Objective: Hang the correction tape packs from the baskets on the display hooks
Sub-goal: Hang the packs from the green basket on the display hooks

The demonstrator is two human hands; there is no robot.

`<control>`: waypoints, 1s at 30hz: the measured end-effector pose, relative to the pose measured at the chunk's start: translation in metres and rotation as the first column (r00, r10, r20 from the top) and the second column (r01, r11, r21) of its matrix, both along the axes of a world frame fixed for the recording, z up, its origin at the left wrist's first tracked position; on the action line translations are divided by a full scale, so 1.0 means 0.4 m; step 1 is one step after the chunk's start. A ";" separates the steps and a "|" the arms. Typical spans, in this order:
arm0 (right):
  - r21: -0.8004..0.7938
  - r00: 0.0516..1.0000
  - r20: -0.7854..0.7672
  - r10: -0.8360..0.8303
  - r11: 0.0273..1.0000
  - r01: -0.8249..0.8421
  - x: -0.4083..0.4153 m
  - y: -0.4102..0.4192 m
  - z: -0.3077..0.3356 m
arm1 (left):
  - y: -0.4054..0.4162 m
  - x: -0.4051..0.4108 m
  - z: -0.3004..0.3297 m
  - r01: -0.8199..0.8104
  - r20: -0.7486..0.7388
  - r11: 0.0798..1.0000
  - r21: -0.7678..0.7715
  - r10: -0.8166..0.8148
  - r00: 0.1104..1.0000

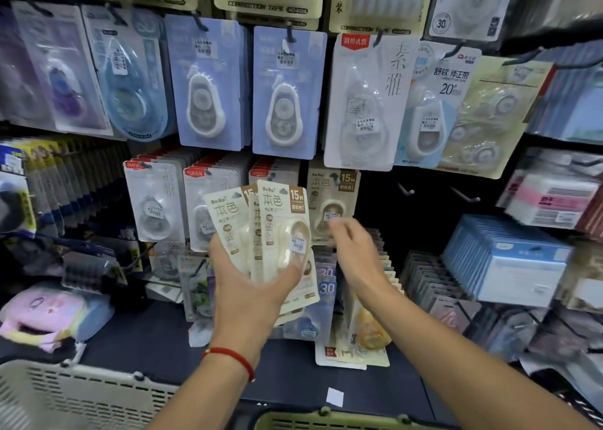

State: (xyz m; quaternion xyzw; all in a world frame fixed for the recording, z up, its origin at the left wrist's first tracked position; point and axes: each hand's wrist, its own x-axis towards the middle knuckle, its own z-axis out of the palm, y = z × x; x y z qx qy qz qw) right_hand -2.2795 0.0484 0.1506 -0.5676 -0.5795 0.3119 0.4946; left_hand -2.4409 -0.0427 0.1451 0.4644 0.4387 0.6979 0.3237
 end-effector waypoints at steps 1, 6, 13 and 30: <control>-0.016 0.988 -0.074 0.138 0.990 -0.140 -0.011 -0.032 0.009 | 0.004 -0.008 -0.003 0.022 0.000 1.000 -0.008 -0.022 1.000; -0.008 0.945 -0.134 0.300 0.953 -0.303 -0.039 -0.136 -0.008 | 0.018 -0.029 -0.012 0.151 0.017 0.987 -0.054 -0.151 0.988; 0.030 0.943 -0.256 0.215 0.976 -0.214 0.017 -0.152 0.022 | 0.010 -0.022 -0.004 0.244 0.164 0.963 -0.110 -0.225 0.961; 0.206 0.990 -0.125 -0.062 0.975 0.087 0.032 -0.109 0.002 | -0.019 -0.033 0.023 -0.116 -0.072 0.993 -0.027 0.114 0.991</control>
